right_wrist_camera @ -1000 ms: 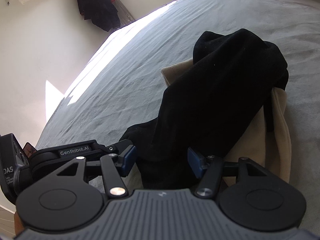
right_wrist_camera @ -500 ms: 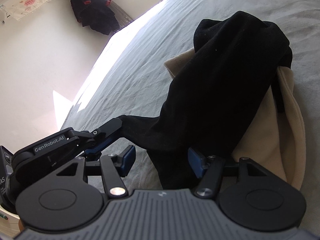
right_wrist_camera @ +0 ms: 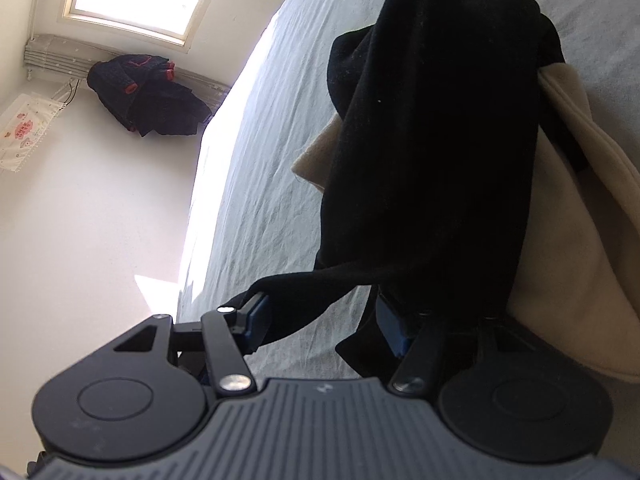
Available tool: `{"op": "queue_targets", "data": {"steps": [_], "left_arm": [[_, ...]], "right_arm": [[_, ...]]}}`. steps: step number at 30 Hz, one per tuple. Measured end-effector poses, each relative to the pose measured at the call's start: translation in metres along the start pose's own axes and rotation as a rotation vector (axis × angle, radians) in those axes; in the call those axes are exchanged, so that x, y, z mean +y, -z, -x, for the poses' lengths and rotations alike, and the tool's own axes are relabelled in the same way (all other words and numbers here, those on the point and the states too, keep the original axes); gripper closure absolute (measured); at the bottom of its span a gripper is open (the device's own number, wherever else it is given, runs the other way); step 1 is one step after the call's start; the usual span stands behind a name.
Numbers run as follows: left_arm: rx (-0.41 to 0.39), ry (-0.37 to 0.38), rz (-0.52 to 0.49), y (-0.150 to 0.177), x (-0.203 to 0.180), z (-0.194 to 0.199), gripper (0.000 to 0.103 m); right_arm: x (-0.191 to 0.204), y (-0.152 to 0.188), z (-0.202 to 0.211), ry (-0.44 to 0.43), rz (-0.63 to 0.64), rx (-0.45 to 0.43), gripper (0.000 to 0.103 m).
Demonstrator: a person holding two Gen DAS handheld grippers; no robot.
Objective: Fold clothes
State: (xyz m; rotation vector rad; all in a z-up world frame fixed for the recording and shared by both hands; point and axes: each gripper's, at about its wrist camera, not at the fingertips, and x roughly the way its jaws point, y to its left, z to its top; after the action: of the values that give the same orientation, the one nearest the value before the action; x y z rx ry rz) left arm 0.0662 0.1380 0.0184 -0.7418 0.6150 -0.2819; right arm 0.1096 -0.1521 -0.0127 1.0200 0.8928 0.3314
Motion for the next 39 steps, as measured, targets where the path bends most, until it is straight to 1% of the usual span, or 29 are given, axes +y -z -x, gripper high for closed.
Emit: {"op": "queue_targets", "data": {"steps": [1,2,4,6,7,9,11,12,13,14,16,18,21,23,27,31,34,36,38,39], "left_arm": [[0.002,0.001,-0.007,0.000,0.000,0.001,0.094],[0.008,0.003,-0.013,0.001,0.000,0.001,0.094],[0.021,0.003,-0.022,0.002,0.001,0.001,0.094],[0.030,-0.001,-0.030,0.003,0.001,0.000,0.093],[0.033,-0.005,-0.035,0.003,0.001,-0.001,0.093],[0.042,-0.015,-0.042,0.004,0.002,-0.003,0.090],[0.064,-0.033,-0.055,0.006,0.002,-0.006,0.076],[0.081,-0.044,-0.066,0.006,0.001,-0.009,0.066],[0.102,-0.065,-0.083,0.008,0.000,-0.012,0.060],[0.122,-0.091,-0.094,0.010,-0.001,-0.016,0.059],[0.167,-0.136,-0.111,0.014,0.000,-0.025,0.051],[0.210,-0.168,-0.112,0.019,0.002,-0.035,0.048],[0.255,-0.203,-0.110,0.025,0.004,-0.047,0.045],[0.271,-0.218,-0.104,0.029,0.004,-0.054,0.045],[0.306,-0.218,-0.105,0.038,-0.001,-0.064,0.045],[0.328,-0.220,-0.131,0.047,-0.010,-0.073,0.044],[0.322,-0.230,-0.156,0.051,-0.015,-0.077,0.044],[0.312,-0.234,-0.175,0.054,-0.017,-0.079,0.045],[0.302,-0.238,-0.195,0.057,-0.019,-0.080,0.052],[0.300,-0.235,-0.206,0.058,-0.020,-0.081,0.059]], "right_arm": [[0.001,-0.002,-0.001,-0.010,-0.003,-0.003,0.062],[0.003,-0.003,-0.003,-0.013,-0.002,-0.005,0.068],[0.008,-0.006,-0.006,-0.003,0.014,-0.024,0.085],[0.013,-0.010,-0.003,0.013,0.058,-0.049,0.093],[0.015,-0.012,-0.001,0.025,0.087,-0.067,0.095],[0.023,-0.015,0.006,0.050,0.150,-0.112,0.095],[0.030,-0.019,0.012,0.078,0.202,-0.158,0.096],[0.033,-0.023,0.017,0.088,0.218,-0.178,0.096],[0.035,-0.027,0.023,0.096,0.232,-0.197,0.096],[0.037,-0.032,0.030,0.104,0.244,-0.212,0.096],[0.042,-0.041,0.041,0.120,0.269,-0.247,0.096],[0.047,-0.045,0.047,0.136,0.290,-0.285,0.096],[0.048,-0.055,0.060,0.156,0.308,-0.333,0.096],[0.048,-0.060,0.064,0.172,0.314,-0.366,0.096],[0.036,-0.067,0.084,0.197,0.310,-0.425,0.096],[0.009,-0.068,0.105,0.195,0.261,-0.460,0.096],[-0.016,-0.068,0.118,0.203,0.213,-0.474,0.096],[-0.032,-0.067,0.125,0.213,0.182,-0.480,0.096],[-0.044,-0.064,0.129,0.220,0.152,-0.477,0.096],[-0.049,-0.063,0.131,0.223,0.140,-0.475,0.096]]}}
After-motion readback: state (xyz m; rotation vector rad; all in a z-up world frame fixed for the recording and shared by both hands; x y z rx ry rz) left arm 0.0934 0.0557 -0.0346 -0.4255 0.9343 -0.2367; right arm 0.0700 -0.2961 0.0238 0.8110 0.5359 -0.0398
